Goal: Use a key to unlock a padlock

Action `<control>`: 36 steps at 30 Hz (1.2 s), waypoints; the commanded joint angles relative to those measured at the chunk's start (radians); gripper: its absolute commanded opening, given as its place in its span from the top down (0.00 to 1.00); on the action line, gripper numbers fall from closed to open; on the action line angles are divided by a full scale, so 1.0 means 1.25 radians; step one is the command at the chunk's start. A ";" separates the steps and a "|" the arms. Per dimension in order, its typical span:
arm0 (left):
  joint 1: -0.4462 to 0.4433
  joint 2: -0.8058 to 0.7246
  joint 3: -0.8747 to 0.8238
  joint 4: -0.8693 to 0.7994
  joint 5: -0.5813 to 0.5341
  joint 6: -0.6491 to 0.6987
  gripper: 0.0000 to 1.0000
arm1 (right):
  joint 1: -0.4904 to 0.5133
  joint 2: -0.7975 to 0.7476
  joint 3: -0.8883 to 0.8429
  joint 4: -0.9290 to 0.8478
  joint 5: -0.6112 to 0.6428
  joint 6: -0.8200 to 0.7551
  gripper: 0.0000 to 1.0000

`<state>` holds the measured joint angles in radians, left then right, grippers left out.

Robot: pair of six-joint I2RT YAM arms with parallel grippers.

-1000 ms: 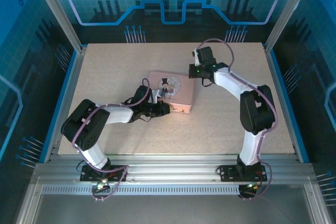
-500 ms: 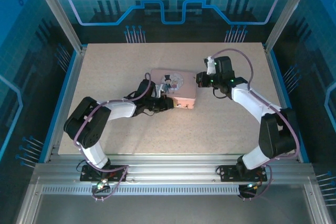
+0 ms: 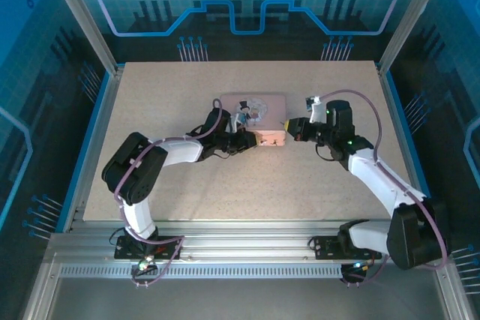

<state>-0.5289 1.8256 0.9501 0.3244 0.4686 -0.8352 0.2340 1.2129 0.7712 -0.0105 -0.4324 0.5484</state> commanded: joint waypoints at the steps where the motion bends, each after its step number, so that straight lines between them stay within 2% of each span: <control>1: -0.009 0.018 0.032 0.012 0.031 -0.071 0.86 | -0.014 -0.038 -0.057 0.074 -0.055 0.076 1.00; 7: -0.010 0.025 0.075 -0.055 0.016 -0.077 0.86 | -0.013 -0.067 -0.161 0.182 -0.054 0.174 1.00; 18: -0.010 0.035 0.120 -0.086 0.026 -0.086 0.85 | 0.033 -0.007 -0.309 0.427 -0.013 0.340 1.00; 27: -0.010 0.030 0.111 -0.076 0.025 -0.089 0.85 | 0.105 0.076 -0.310 0.504 0.028 0.382 1.00; 33: -0.010 0.033 0.109 -0.056 0.032 -0.104 0.84 | 0.141 0.198 -0.300 0.666 0.037 0.454 1.00; 36: -0.010 0.032 0.106 -0.051 0.033 -0.106 0.84 | 0.147 0.221 -0.297 0.702 0.052 0.468 1.00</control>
<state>-0.5343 1.8515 1.0657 0.2363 0.4587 -0.9180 0.4042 1.4750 0.3775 0.7395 -0.3962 1.0893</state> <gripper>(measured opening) 0.160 0.065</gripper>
